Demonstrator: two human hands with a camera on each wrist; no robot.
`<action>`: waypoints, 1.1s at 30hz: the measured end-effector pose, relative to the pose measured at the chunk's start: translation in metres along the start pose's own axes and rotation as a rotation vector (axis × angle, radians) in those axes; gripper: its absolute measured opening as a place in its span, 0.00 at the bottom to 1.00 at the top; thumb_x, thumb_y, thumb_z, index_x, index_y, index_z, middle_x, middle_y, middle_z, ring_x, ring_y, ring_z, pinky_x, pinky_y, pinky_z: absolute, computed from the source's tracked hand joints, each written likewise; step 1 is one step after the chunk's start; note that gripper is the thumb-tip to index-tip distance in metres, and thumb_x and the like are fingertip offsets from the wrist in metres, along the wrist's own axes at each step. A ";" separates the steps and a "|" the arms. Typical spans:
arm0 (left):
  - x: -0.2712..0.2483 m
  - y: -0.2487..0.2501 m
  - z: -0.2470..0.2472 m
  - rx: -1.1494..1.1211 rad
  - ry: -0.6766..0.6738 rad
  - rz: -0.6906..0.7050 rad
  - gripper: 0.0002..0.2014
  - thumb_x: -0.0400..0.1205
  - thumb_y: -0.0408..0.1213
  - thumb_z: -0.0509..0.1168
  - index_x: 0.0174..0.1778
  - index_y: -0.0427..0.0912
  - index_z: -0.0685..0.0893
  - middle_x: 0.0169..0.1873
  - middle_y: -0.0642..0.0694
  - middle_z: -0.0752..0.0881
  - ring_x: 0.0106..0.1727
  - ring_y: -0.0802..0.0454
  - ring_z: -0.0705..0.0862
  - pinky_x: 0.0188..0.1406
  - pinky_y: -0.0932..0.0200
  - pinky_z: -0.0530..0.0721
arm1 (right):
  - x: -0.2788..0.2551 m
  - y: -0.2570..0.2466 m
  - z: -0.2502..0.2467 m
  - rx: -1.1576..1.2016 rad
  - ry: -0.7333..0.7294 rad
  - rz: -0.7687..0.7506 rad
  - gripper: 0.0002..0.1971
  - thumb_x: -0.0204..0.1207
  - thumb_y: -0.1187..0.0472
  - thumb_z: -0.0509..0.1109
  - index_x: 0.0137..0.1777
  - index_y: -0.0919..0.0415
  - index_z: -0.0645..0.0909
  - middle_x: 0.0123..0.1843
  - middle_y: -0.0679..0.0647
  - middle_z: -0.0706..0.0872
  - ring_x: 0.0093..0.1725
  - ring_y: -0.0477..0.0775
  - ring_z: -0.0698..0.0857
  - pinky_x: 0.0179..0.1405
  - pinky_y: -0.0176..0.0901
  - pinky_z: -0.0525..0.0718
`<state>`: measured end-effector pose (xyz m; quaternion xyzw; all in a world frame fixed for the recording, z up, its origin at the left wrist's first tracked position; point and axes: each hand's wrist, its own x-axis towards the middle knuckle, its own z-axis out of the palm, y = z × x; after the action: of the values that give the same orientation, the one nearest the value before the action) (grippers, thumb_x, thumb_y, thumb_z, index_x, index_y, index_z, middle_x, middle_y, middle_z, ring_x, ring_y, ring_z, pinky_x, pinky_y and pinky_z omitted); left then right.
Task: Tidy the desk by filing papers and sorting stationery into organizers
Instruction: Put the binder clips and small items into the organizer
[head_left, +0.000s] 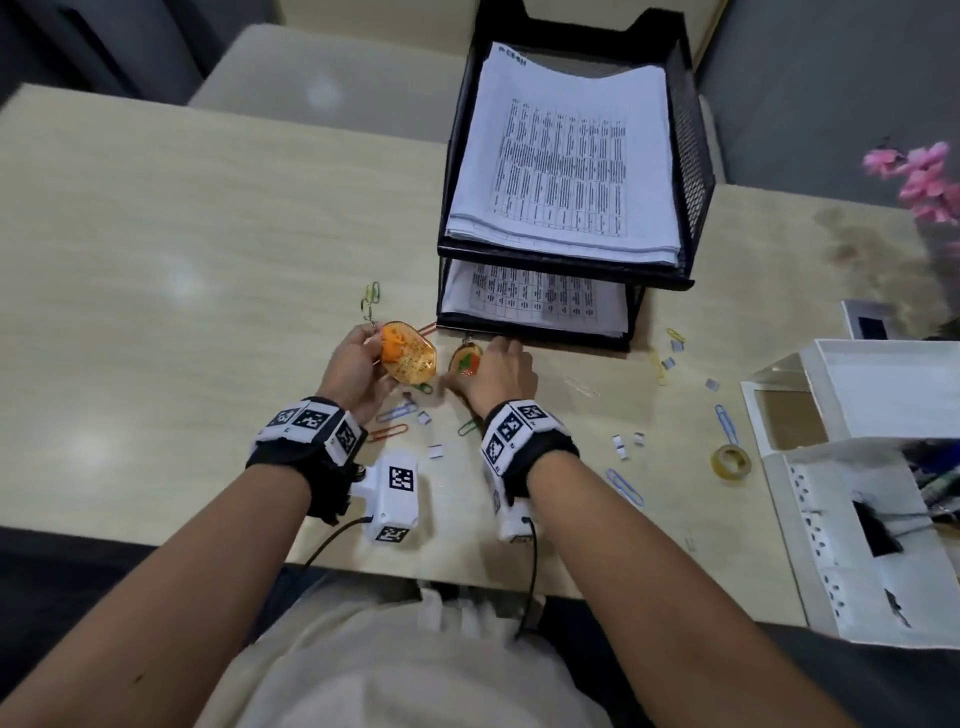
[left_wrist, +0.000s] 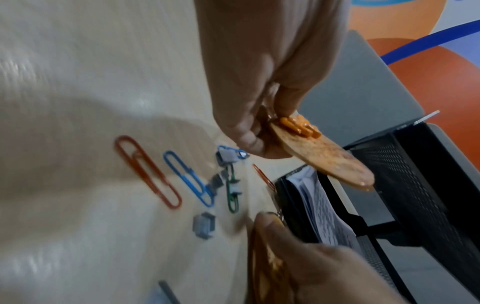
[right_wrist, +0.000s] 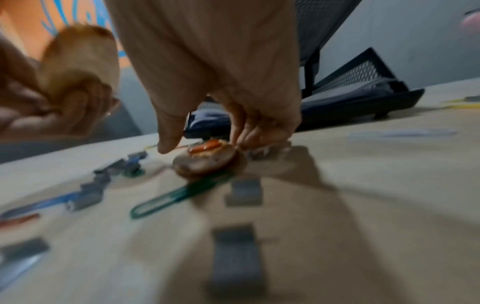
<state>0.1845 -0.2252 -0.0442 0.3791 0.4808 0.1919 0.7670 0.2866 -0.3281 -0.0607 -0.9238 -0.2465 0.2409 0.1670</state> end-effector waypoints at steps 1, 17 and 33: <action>0.001 0.003 -0.003 -0.047 0.007 -0.028 0.14 0.88 0.33 0.50 0.39 0.44 0.75 0.37 0.46 0.78 0.37 0.54 0.78 0.23 0.66 0.86 | 0.000 -0.001 0.003 -0.061 0.024 0.009 0.41 0.66 0.41 0.75 0.70 0.69 0.67 0.70 0.65 0.74 0.69 0.66 0.73 0.65 0.56 0.74; -0.051 -0.037 0.135 0.453 -0.654 -0.085 0.08 0.84 0.27 0.58 0.41 0.41 0.77 0.36 0.44 0.80 0.36 0.53 0.81 0.28 0.65 0.86 | -0.093 0.114 -0.141 0.778 0.516 0.104 0.08 0.70 0.65 0.75 0.47 0.60 0.80 0.37 0.50 0.82 0.31 0.44 0.80 0.18 0.22 0.74; -0.111 -0.058 0.311 0.656 -0.703 0.303 0.03 0.84 0.30 0.60 0.53 0.38 0.75 0.41 0.43 0.78 0.39 0.53 0.78 0.28 0.71 0.80 | -0.040 0.258 -0.266 -0.025 0.206 0.063 0.21 0.72 0.73 0.58 0.56 0.53 0.83 0.66 0.61 0.80 0.64 0.63 0.79 0.69 0.53 0.77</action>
<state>0.4036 -0.4592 0.0549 0.7074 0.1680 0.0004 0.6866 0.4932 -0.6120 0.0642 -0.9530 -0.2016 0.1466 0.1723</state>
